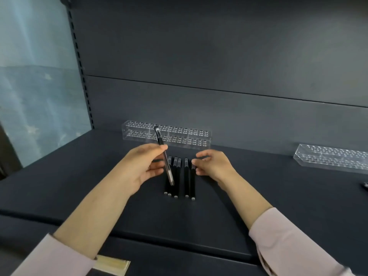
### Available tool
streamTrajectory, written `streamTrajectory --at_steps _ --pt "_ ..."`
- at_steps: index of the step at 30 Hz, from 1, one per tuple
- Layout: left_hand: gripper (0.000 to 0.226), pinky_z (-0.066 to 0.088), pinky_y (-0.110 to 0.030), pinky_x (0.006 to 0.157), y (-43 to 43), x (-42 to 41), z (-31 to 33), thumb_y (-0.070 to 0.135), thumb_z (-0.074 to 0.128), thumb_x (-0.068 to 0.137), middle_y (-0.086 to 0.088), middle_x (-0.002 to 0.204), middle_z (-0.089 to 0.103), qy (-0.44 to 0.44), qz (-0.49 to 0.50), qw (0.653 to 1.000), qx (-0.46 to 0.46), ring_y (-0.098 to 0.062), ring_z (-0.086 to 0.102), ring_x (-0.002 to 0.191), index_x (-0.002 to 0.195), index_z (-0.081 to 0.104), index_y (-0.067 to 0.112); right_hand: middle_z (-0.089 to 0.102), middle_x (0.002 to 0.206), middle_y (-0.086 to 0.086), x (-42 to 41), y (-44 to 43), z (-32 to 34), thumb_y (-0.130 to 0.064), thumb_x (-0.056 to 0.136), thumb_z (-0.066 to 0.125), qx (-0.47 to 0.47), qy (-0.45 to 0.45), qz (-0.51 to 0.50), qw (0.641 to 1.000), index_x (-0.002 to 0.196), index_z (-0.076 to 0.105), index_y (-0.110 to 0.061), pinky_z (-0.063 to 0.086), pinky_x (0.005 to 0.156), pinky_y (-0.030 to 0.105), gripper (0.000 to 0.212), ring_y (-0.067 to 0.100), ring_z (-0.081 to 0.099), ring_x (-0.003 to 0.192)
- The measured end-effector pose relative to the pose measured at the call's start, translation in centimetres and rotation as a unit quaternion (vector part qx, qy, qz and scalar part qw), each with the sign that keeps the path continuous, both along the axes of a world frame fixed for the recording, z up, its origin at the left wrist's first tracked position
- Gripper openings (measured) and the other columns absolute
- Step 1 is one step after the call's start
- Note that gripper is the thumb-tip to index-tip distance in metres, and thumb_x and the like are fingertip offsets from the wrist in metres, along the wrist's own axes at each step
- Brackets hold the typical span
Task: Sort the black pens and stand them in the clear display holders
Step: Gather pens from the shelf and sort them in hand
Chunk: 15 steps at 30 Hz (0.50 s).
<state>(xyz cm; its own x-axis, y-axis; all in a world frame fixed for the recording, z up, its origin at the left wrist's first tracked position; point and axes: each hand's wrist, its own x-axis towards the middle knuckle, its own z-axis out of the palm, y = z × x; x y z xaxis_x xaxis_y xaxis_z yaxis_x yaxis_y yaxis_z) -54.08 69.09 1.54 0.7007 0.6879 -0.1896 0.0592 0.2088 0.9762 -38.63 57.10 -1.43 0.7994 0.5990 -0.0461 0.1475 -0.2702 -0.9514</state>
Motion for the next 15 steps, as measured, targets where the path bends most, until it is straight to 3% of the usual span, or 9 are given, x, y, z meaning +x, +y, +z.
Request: streamTrajectory --at_steps 4,9,12,15 --pt "0.010 0.054 -0.026 0.066 0.3 0.2 -0.3 0.024 0.067 0.092 -0.001 0.092 0.072 -0.014 0.001 1.000 0.025 -0.014 0.066 0.080 0.098 0.068 0.015 0.062 0.080 0.002 -0.7 -1.3 1.1 -0.018 0.092 0.064 0.008 -0.006 0.022 1.000 0.099 0.068 -0.008 0.056 0.061 0.020 0.013 0.010 0.058 0.063" --pt "0.011 0.053 -0.023 0.067 -2.0 2.7 0.1 0.024 0.068 0.091 0.000 0.094 0.076 -0.033 -0.014 0.997 0.067 -0.010 0.066 0.082 0.098 0.068 0.015 0.068 0.082 -0.001 -1.2 -5.0 2.7 -0.020 0.089 0.067 0.062 0.000 0.116 0.991 0.097 0.072 -0.007 0.051 0.066 0.020 0.016 0.006 0.060 0.072" --pt "0.016 0.052 -0.021 0.066 -5.0 5.5 0.7 0.026 0.068 0.091 0.001 0.095 0.075 -0.050 -0.040 0.995 0.081 -0.008 0.067 0.083 0.103 0.069 0.015 0.068 0.080 -0.002 -0.2 -8.2 3.1 -0.012 0.087 0.069 0.079 -0.040 0.084 0.992 0.088 0.072 -0.011 0.051 0.065 0.019 0.003 0.004 0.060 0.072" --pt "0.013 0.054 -0.024 0.074 -9.1 8.6 1.2 0.026 0.065 0.093 0.004 0.099 0.074 -0.061 -0.081 0.987 0.126 -0.008 0.068 0.089 0.105 0.067 0.021 0.065 0.077 -0.001 2.0 -12.7 3.4 -0.009 0.089 0.066 0.085 -0.062 0.043 0.994 0.084 0.070 -0.014 0.050 0.063 0.018 0.008 0.004 0.059 0.070"
